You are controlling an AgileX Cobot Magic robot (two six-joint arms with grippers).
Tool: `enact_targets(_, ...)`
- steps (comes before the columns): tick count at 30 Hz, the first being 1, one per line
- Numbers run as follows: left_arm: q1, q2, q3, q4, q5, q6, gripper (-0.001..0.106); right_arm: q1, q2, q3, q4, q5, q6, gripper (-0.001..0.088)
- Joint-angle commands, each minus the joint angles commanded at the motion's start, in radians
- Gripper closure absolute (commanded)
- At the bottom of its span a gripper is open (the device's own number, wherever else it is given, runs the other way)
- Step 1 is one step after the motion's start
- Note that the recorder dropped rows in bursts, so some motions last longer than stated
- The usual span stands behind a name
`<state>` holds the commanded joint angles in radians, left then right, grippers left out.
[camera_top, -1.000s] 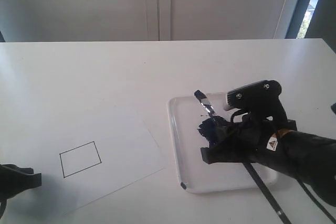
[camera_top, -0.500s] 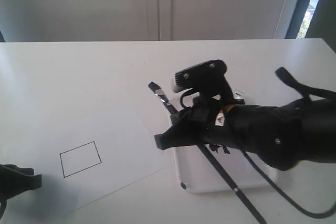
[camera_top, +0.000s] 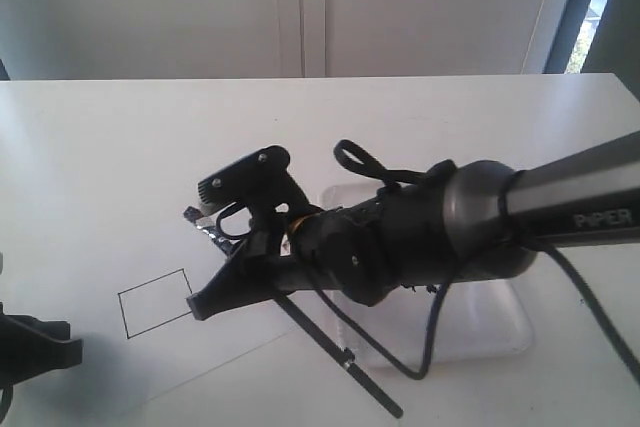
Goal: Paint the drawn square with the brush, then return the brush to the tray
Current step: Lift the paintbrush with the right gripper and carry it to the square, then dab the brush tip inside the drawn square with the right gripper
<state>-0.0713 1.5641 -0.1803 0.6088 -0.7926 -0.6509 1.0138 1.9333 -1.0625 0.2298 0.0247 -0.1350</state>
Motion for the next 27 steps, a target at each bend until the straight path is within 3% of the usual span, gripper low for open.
enact_targets(6, 0.0, 0.0, -0.032, 0.009, 0.054, -0.004, 0.105, 0.024, 0.051, -0.068, 0.002, 0.136, 0.0, 0.0868)
enact_targets(16, 0.0, 0.0, -0.041, 0.009, 0.084, -0.002, 0.105, 0.052, 0.057, -0.093, 0.023, 0.254, -0.024, 0.0868)
enact_targets(19, 0.0, 0.0, -0.041, 0.009, 0.077, 0.0, 0.105, 0.064, 0.058, -0.093, 0.119, 0.269, -0.122, 0.0868)
enact_targets(25, 0.0, 0.0, -0.041, 0.009, 0.079, 0.002, 0.105, 0.102, 0.06, -0.095, 0.446, 0.283, -0.431, 0.0868)
enact_targets(27, 0.0, 0.0, -0.041, 0.009, 0.082, 0.002, 0.105, 0.102, 0.067, -0.101, 0.477, 0.288, -0.447, 0.0868)
